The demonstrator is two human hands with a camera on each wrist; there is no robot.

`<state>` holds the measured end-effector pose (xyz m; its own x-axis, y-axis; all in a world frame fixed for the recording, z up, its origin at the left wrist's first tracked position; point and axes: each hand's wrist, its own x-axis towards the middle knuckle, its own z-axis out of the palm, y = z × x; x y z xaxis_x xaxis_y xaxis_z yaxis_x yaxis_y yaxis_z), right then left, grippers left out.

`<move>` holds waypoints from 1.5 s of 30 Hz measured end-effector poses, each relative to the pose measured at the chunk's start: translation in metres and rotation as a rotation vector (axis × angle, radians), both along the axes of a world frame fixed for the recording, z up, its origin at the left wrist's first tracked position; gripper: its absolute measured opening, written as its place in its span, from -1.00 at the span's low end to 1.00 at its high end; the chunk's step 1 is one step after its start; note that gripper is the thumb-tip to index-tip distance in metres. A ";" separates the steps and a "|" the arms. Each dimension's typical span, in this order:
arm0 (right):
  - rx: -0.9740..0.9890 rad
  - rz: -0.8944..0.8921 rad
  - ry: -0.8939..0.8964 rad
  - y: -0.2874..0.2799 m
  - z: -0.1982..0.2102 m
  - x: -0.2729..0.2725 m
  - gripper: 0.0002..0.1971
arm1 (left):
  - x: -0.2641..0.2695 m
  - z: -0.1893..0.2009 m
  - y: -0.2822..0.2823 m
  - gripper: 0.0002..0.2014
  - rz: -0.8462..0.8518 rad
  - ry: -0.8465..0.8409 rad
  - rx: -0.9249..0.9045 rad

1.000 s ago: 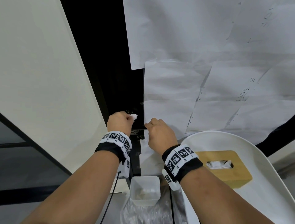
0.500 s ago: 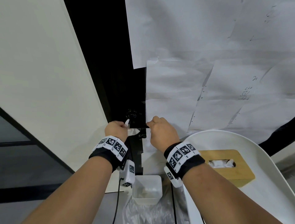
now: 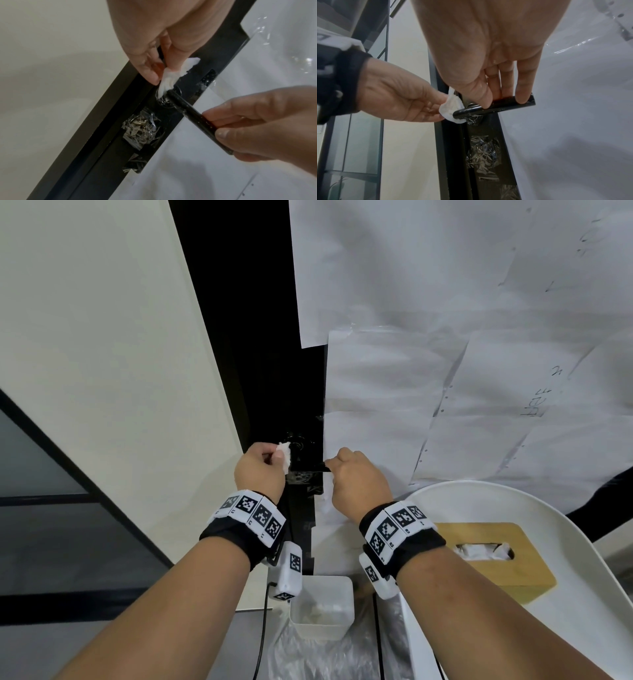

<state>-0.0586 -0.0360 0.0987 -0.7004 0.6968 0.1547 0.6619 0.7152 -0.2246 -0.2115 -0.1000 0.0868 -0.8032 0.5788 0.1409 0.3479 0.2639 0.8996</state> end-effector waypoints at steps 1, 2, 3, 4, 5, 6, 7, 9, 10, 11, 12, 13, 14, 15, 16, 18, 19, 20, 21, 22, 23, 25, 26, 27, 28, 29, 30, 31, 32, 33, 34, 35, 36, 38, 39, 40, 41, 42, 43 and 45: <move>0.001 -0.002 0.000 0.000 0.000 0.000 -0.65 | 0.003 0.001 0.000 -0.87 -0.054 0.030 0.002; 0.003 -0.005 0.002 0.000 0.000 0.000 -0.66 | 0.006 0.002 0.001 -0.84 -0.108 0.059 -0.017; 0.005 -0.007 0.002 0.000 0.000 0.000 -0.66 | 0.008 0.002 0.001 -0.83 -0.148 0.092 -0.042; 0.006 -0.007 0.001 -0.001 0.000 0.000 -0.67 | 0.009 0.001 0.002 -0.83 -0.159 0.113 -0.068; 0.007 -0.005 0.001 -0.001 0.000 0.000 -0.67 | 0.009 0.000 0.002 -0.85 -0.144 0.122 -0.069; 0.007 -0.003 0.003 -0.001 0.000 0.000 -0.66 | 0.008 -0.002 0.003 -0.86 -0.114 0.117 -0.061; 0.005 -0.001 0.004 -0.001 0.000 0.000 -0.65 | 0.007 -0.003 0.003 -0.85 -0.081 0.117 -0.049; 0.003 0.002 0.004 -0.001 0.000 0.000 -0.64 | 0.006 -0.004 0.003 -0.76 -0.053 0.112 -0.077; 0.002 0.003 0.002 -0.001 0.000 0.001 -0.63 | 0.005 -0.005 0.003 -0.74 -0.057 0.104 -0.098; 0.001 0.002 -0.002 -0.001 0.000 0.001 -0.63 | 0.005 -0.006 0.005 -0.74 -0.068 0.096 -0.114; -0.001 0.001 -0.004 -0.001 0.000 0.001 -0.63 | 0.005 -0.006 0.006 -0.75 -0.080 0.093 -0.122; -0.004 0.000 -0.004 -0.001 0.001 0.001 -0.63 | 0.005 -0.005 0.008 -0.79 -0.086 0.100 -0.123; -0.008 0.000 -0.004 -0.001 0.001 0.001 -0.63 | 0.005 -0.003 0.009 -0.83 -0.079 0.110 -0.115; -0.012 0.000 -0.003 -0.001 0.002 0.001 -0.62 | 0.006 0.000 0.011 -0.88 -0.060 0.118 -0.091; -0.015 0.001 -0.002 -0.001 0.002 0.000 -0.62 | 0.004 0.002 0.012 -0.90 -0.035 0.121 -0.051; -0.014 0.000 0.002 -0.001 0.001 0.000 -0.61 | 0.003 0.008 0.015 -0.90 -0.022 0.085 0.049; -0.012 0.000 0.005 0.000 0.001 0.000 -0.60 | 0.003 0.010 0.016 -0.89 -0.042 0.036 0.092; -0.009 0.000 0.008 0.001 0.000 0.000 -0.60 | 0.002 0.010 0.017 -0.88 -0.065 -0.021 0.118; -0.009 0.000 0.009 0.001 0.000 0.000 -0.61 | 0.001 0.009 0.018 -0.86 -0.079 -0.070 0.120; -0.011 0.001 0.010 0.001 0.000 0.000 -0.61 | 0.001 0.008 0.019 -0.84 -0.084 -0.090 0.097; -0.015 0.001 0.010 0.001 0.001 0.000 -0.62 | 0.000 0.005 0.018 -0.81 -0.085 -0.073 0.049; -0.018 0.000 0.013 0.001 0.002 0.000 -0.63 | 0.001 -0.001 0.016 -0.77 -0.084 0.055 -0.056; -0.018 0.000 0.012 0.001 0.002 0.000 -0.63 | 0.003 -0.004 0.015 -0.77 -0.082 0.144 -0.082; -0.019 0.001 0.009 0.001 0.002 0.000 -0.64 | 0.005 -0.005 0.013 -0.79 -0.079 0.238 -0.087; -0.018 0.003 0.007 0.001 0.002 0.000 -0.64 | 0.006 -0.008 0.013 -0.79 -0.069 0.325 -0.084; -0.019 0.006 0.008 0.002 0.002 0.000 -0.64 | 0.006 -0.009 0.014 -0.80 -0.058 0.389 -0.084; -0.022 0.008 0.011 0.002 0.003 0.000 -0.64 | 0.006 -0.009 0.014 -0.83 -0.052 0.432 -0.087; -0.025 0.010 0.013 0.001 0.003 0.000 -0.64 | 0.005 -0.008 0.015 -0.88 -0.056 0.459 -0.098; -0.025 0.011 0.013 0.002 0.003 0.000 -0.64 | 0.004 -0.008 0.017 -0.94 -0.074 0.486 -0.112; -0.024 0.012 0.010 0.002 0.003 0.000 -0.64 | 0.003 -0.008 0.018 -0.92 -0.098 0.516 -0.132; -0.024 0.012 0.007 0.002 0.003 0.000 -0.64 | 0.002 -0.008 0.018 -0.85 -0.121 0.549 -0.151; -0.024 0.011 0.007 0.002 0.003 0.000 -0.65 | 0.002 -0.008 0.019 -0.78 -0.135 0.570 -0.172; -0.024 0.009 0.008 0.002 0.003 0.000 -0.65 | 0.003 -0.007 0.020 -0.74 -0.139 0.575 -0.186; -0.020 0.007 0.010 0.002 0.003 0.000 -0.66 | 0.002 -0.005 0.024 -0.73 -0.139 0.551 -0.218; -0.021 0.006 0.012 0.002 0.003 -0.001 -0.66 | 0.001 -0.004 0.027 -0.74 -0.135 0.536 -0.238; -0.021 0.007 0.013 0.002 0.002 -0.001 -0.66 | 0.000 -0.003 0.029 -0.75 -0.128 0.528 -0.257; -0.019 0.009 0.012 0.002 0.002 -0.001 -0.65 | 0.000 -0.002 0.032 -0.76 -0.120 0.522 -0.268; -0.015 0.011 0.008 0.002 0.002 -0.001 -0.65 | 0.000 -0.001 0.034 -0.79 -0.111 0.514 -0.265; -0.012 0.014 0.004 0.003 0.002 -0.001 -0.65 | 0.000 0.000 0.036 -0.83 -0.102 0.500 -0.257; -0.009 0.016 0.001 0.003 0.002 -0.001 -0.65 | 0.001 0.002 0.039 -0.88 -0.076 0.455 -0.248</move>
